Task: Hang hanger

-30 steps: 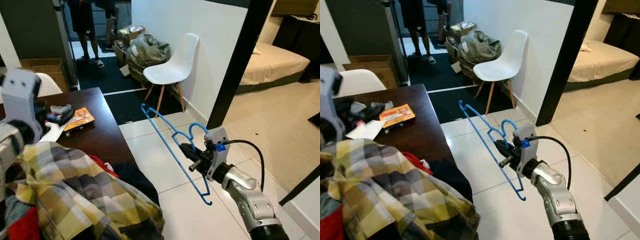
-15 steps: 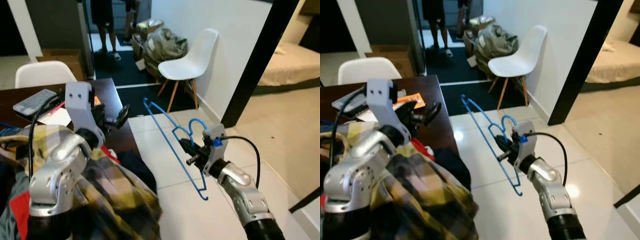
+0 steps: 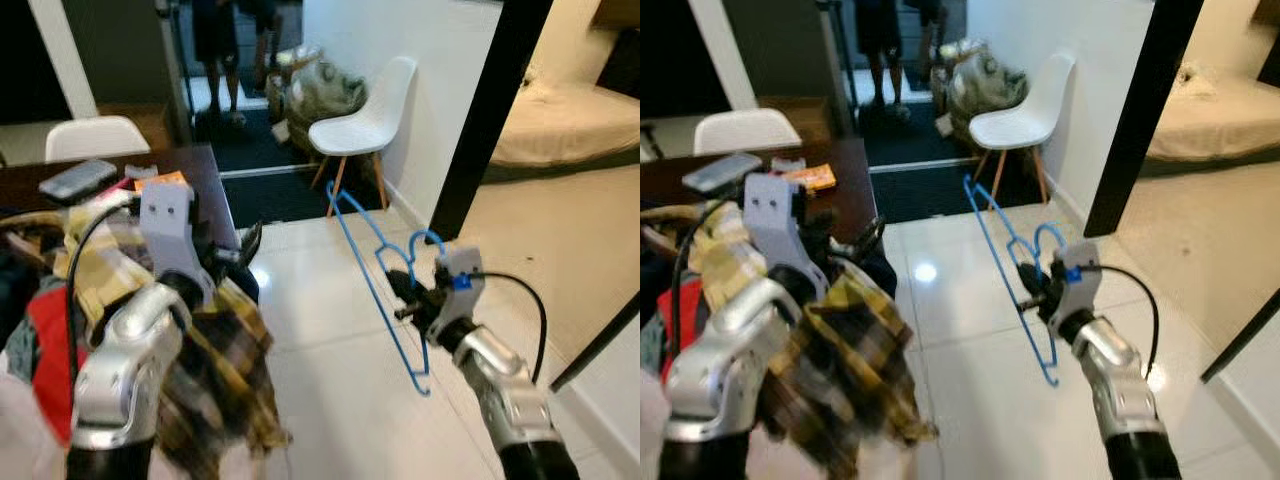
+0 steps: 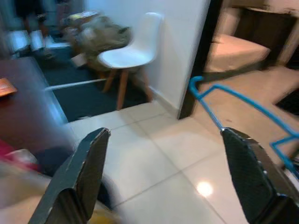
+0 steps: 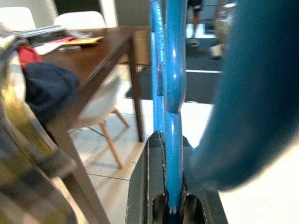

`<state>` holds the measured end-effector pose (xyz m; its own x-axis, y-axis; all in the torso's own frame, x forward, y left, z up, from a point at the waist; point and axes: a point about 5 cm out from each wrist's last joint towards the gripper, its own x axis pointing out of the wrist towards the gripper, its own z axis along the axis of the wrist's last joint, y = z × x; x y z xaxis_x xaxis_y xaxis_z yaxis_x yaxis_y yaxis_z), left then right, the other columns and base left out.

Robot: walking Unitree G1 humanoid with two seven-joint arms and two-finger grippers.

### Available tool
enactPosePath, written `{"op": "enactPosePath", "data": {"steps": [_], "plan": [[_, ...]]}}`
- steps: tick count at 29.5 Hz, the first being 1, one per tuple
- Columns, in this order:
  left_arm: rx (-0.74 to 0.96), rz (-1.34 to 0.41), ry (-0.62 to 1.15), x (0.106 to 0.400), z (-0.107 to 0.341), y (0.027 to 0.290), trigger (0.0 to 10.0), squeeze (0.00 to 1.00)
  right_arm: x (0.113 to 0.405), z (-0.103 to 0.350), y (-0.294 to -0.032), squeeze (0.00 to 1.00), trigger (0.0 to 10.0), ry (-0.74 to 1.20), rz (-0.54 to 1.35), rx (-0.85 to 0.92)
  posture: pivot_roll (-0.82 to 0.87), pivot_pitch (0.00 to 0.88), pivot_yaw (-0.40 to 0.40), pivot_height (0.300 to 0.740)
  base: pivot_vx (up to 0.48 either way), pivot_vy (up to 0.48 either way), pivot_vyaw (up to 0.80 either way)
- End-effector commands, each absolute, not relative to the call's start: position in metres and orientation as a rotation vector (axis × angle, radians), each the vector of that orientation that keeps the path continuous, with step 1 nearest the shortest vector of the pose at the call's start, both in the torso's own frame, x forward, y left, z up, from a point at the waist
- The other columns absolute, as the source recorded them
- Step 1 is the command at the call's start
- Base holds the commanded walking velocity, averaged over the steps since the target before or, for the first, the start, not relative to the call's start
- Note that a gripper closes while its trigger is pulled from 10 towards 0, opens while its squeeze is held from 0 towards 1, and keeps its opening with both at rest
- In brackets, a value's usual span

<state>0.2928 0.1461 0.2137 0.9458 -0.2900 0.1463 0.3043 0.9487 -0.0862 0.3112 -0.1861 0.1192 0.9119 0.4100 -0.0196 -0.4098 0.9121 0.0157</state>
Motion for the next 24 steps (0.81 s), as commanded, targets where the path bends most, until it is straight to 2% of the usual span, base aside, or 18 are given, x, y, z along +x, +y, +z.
{"op": "enactPosePath", "data": {"steps": [1,4,9,11,12,14,18,21,24], "plan": [[-0.075,-0.29,-0.108,0.292,0.205,0.145,10.0,0.0,0.309,0.117,-0.19,0.0,10.0,0.018,0.403,0.012,-0.02,0.0,-0.044,0.74,0.0,0.0,0.0],[-0.047,-0.286,-0.09,0.292,0.198,0.145,10.0,0.0,0.307,0.114,-0.191,0.0,10.0,0.03,0.402,0.015,-0.02,0.0,-0.041,0.74,0.0,0.0,0.0],[0.067,-0.261,0.008,0.285,0.16,0.148,10.0,0.0,0.299,0.104,-0.197,0.0,10.0,0.06,0.409,0.001,-0.02,0.0,-0.037,0.74,0.0,0.0,0.8],[0.067,-0.261,0.008,0.285,0.16,0.148,10.0,0.0,0.299,0.104,-0.197,0.0,10.0,0.06,0.409,0.001,-0.02,0.0,-0.037,0.74,0.0,0.0,0.8],[0.037,-0.258,0.054,0.274,0.136,0.149,10.0,0.0,0.291,0.095,-0.204,0.0,10.0,0.091,0.402,-0.003,-0.03,0.0,-0.034,0.74,0.0,0.0,0.8],[0.037,-0.258,0.054,0.274,0.136,0.149,10.0,0.0,0.291,0.095,-0.204,0.0,10.0,0.091,0.402,-0.003,-0.03,0.0,-0.034,0.74,0.0,0.0,0.8],[0.006,-0.228,0.116,0.26,0.104,0.149,10.0,0.0,0.282,0.084,-0.209,0.0,10.0,0.119,0.394,0.01,-0.03,0.0,-0.027,0.74,0.0,0.0,0.8],[0.023,-0.26,0.184,0.246,0.073,0.138,10.0,0.0,0.276,0.081,-0.211,0.0,10.0,0.099,0.381,0.096,-0.04,0.0,-0.027,0.74,0.0,0.0,0.8],[-0.001,-0.324,0.148,0.247,0.073,0.131,10.0,0.0,0.275,0.084,-0.216,0.0,10.0,0.057,0.373,0.193,-0.03,0.0,-0.021,0.74,0.0,0.0,0.79]]}}
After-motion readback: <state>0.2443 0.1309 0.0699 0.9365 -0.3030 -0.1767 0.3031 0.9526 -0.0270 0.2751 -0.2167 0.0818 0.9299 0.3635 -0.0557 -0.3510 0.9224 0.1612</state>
